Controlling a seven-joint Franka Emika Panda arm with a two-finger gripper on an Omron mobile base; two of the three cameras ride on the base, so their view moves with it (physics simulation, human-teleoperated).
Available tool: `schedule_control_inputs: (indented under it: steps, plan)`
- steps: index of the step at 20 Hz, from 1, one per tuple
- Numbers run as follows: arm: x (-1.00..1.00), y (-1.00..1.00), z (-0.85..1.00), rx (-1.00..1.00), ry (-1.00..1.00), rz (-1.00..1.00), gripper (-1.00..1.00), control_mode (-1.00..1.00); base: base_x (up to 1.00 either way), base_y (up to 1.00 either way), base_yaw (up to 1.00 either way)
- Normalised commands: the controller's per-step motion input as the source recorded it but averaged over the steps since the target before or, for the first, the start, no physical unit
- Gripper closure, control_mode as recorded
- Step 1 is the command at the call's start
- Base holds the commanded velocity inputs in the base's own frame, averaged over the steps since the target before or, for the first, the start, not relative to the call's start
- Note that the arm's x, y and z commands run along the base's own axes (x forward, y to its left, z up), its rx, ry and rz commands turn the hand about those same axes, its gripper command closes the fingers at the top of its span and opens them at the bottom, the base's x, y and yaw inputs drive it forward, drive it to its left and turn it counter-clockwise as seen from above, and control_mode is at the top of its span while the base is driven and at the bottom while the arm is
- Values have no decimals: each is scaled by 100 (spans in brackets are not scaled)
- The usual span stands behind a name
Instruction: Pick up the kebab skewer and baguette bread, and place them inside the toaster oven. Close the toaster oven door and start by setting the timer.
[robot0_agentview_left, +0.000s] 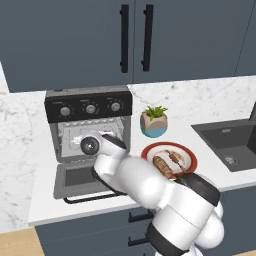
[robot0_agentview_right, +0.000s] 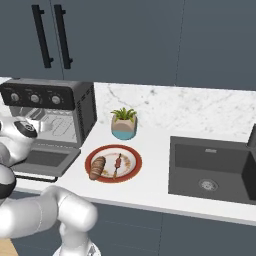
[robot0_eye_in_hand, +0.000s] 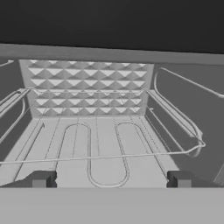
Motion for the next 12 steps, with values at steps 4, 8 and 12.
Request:
schedule_control_inputs:
  steps: [4, 8, 12]
  plan:
    - [36, 0, -3, 1, 0, 1, -100, -100, 0, 0, 0]
    - [30, -2, -10, 0, 0, 2, -100, -100, 0, 0, 0]
    - [33, -1, -25, 0, -1, 0, -100, -100, 0, 0, 0]
